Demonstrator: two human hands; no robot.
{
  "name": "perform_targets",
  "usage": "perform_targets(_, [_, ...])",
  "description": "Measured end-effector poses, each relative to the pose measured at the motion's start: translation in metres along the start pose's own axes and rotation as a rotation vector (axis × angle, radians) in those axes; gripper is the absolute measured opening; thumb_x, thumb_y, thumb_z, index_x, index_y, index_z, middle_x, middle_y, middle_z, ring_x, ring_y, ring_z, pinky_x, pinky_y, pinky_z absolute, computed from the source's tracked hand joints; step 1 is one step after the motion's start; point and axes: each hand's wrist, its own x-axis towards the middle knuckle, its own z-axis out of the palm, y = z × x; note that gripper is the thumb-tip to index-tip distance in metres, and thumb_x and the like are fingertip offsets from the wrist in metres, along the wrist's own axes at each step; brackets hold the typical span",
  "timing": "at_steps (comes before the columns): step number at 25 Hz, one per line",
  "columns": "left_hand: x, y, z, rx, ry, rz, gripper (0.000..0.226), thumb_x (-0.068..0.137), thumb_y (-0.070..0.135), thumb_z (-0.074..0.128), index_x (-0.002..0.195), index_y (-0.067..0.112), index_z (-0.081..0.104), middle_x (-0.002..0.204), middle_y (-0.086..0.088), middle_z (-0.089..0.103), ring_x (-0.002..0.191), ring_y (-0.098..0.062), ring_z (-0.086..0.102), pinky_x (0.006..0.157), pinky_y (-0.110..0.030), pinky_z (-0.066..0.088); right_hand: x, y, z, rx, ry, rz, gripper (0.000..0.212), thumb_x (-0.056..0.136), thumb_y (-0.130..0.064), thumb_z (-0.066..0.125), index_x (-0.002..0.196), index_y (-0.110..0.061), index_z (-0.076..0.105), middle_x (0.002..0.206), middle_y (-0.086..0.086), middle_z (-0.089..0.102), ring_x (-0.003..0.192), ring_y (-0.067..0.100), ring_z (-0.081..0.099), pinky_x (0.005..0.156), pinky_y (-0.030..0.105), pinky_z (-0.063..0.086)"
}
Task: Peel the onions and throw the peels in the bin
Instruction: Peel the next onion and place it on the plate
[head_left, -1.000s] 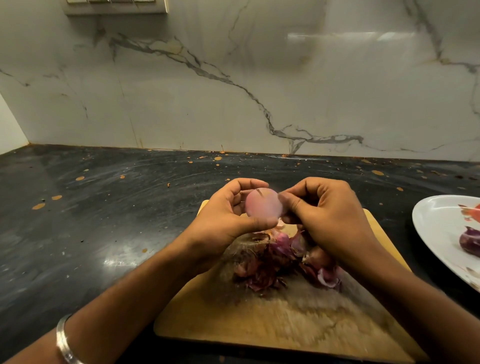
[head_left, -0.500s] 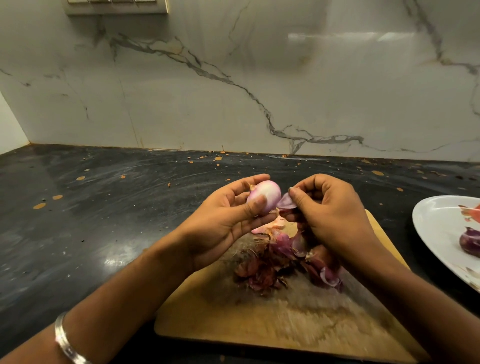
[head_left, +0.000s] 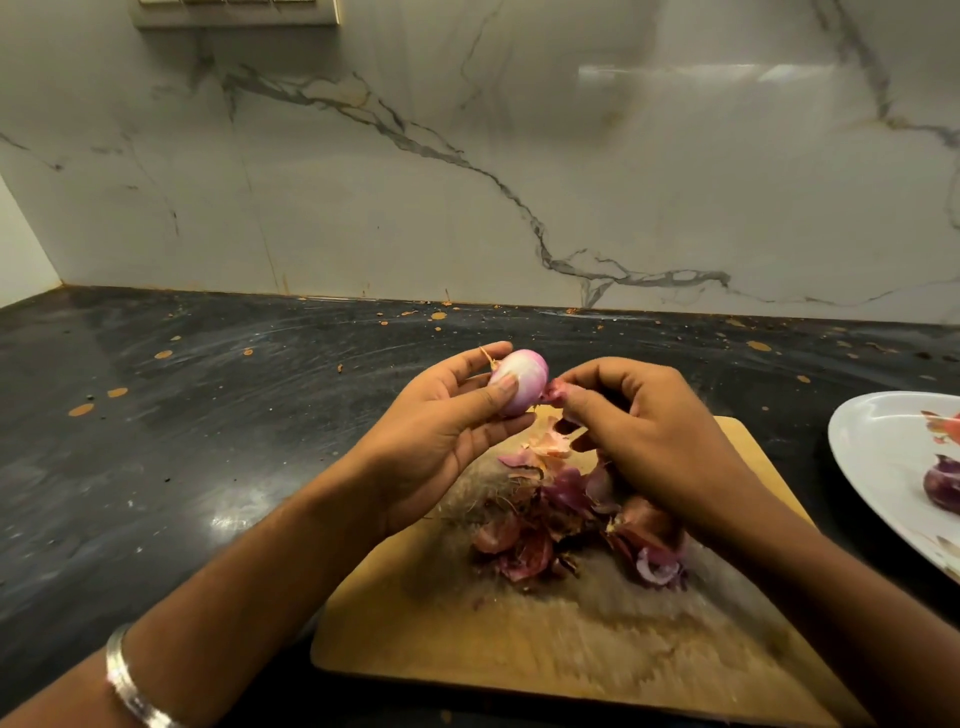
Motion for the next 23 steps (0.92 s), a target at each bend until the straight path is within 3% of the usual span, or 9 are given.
perform_targets(2, [-0.0013,-0.0025,0.0003,0.015,-0.017,-0.012,0.057,0.080,0.004,0.062,0.136,0.004,0.051,0.129,-0.023,0.062,0.107,-0.028,0.068,0.090,-0.035,0.058,-0.0022,-0.0015,0.0006,-0.074,-0.021,-0.035,0.022,0.088,-0.045,0.065,0.085,-0.024,0.071,0.072,-0.002,0.073,0.061,0.009,0.068,0.060,0.032,0.056])
perform_targets(6, [-0.0015,-0.0044,0.0022,-0.031,-0.021,-0.030,0.052,0.082,0.008,0.061,0.133,0.002,0.052,0.128,-0.025,0.062,0.106,-0.031,0.067,0.088,-0.036,0.059,-0.0016,0.0003,0.0000,-0.145,-0.002,-0.082,0.016,0.094,-0.027,0.066,0.079,-0.021,0.068,0.067,-0.006,0.072,0.057,0.006,0.066,0.055,0.027,0.053])
perform_targets(10, [0.0016,0.0006,-0.0018,-0.094,0.033,-0.033,0.045,0.086,0.019,0.059,0.124,-0.004,0.057,0.129,-0.033,0.058,0.100,-0.028,0.067,0.087,-0.036,0.058,-0.0034,0.0027,0.0032,-0.232,-0.026,-0.144,0.018,0.094,-0.026,0.060,0.078,-0.021,0.066,0.065,-0.004,0.067,0.062,0.012,0.061,0.057,0.030,0.048])
perform_targets(14, [0.0055,-0.0023,-0.0052,-0.069,0.049,-0.017,0.033,0.093,0.008,0.056,0.124,-0.003,0.058,0.128,-0.027,0.060,0.101,-0.027,0.068,0.089,-0.034,0.058,-0.0054,0.0007,0.0059,-0.264,-0.108,-0.201,0.014,0.084,-0.023,0.064,0.090,-0.021,0.077,0.078,-0.007,0.073,0.073,0.008,0.066,0.066,0.025,0.052])
perform_targets(19, [0.0028,-0.0019,-0.0066,0.036,-0.027,0.018,0.055,0.075,-0.001,0.068,0.129,0.004,0.059,0.118,-0.019,0.070,0.101,-0.022,0.071,0.082,-0.027,0.059,-0.0030,0.0024,0.0014,-0.211,0.101,-0.241,0.003,0.086,-0.023,0.073,0.084,-0.023,0.072,0.069,-0.011,0.069,0.067,0.003,0.065,0.059,0.014,0.047])
perform_targets(21, [0.0006,-0.0021,-0.0054,0.045,-0.048,0.006,0.057,0.075,-0.002,0.068,0.130,0.005,0.058,0.119,-0.017,0.070,0.103,-0.022,0.071,0.081,-0.026,0.059,-0.0006,0.0038,-0.0020,-0.166,0.146,-0.181,0.012,0.085,-0.032,0.074,0.094,-0.026,0.069,0.077,-0.012,0.069,0.072,0.001,0.066,0.062,0.013,0.051])
perform_targets(23, [0.0002,-0.0023,-0.0033,0.006,-0.059,-0.008,0.053,0.079,0.002,0.064,0.131,0.001,0.056,0.122,-0.019,0.068,0.106,-0.024,0.069,0.086,-0.028,0.059,0.0006,0.0049,-0.0029,-0.079,0.072,-0.085,0.033,0.080,-0.037,0.079,0.108,-0.029,0.065,0.090,-0.012,0.072,0.081,-0.002,0.069,0.070,0.016,0.057])
